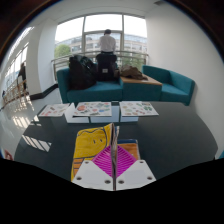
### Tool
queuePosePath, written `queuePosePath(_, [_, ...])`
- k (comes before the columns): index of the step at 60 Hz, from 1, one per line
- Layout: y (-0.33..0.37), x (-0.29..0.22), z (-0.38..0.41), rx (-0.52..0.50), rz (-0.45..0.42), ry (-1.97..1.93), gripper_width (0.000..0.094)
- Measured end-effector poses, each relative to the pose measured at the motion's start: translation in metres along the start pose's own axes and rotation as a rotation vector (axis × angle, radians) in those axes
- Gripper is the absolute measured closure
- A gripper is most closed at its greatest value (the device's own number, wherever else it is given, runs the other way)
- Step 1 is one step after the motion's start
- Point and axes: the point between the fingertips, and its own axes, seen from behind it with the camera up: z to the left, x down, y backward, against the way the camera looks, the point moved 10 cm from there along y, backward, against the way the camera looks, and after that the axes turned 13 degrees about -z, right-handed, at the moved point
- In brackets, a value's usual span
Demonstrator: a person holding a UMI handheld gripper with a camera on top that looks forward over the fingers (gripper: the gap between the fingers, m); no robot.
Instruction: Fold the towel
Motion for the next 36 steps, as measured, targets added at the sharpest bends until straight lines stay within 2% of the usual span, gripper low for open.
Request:
queuePosePath(7, [-0.015,0.029,-0.052,0.071,0.072,0.003,0.0909])
queuePosePath(13, [-0.029,0.045,-0.086,0.131,0.065,0.029,0.0906])
queuePosePath(14, [-0.030,0.047,-0.091,0.143,0.078,0.033,0.0876])
queuePosePath(15, [-0.029,0.046,-0.095,0.155,0.087,0.030,0.0801])
queuePosePath(16, [-0.028,0.047,-0.097,0.166,0.086,0.024,0.0683])
queuePosePath(19, [-0.024,0.040,-0.100,0.181,0.048,-0.003,0.0560])
queuePosePath(24, [-0.010,0.019,-0.092,0.147,-0.003,-0.028,0.0457])
queuePosePath(30, [0.020,-0.008,-0.068,0.089,-0.082,-0.044,0.0124])
queuePosePath(32, [0.032,-0.014,-0.057,0.068,-0.104,-0.052,0.0091])
queuePosePath(36, [0.057,-0.021,-0.032,0.023,-0.125,-0.073,0.0086])
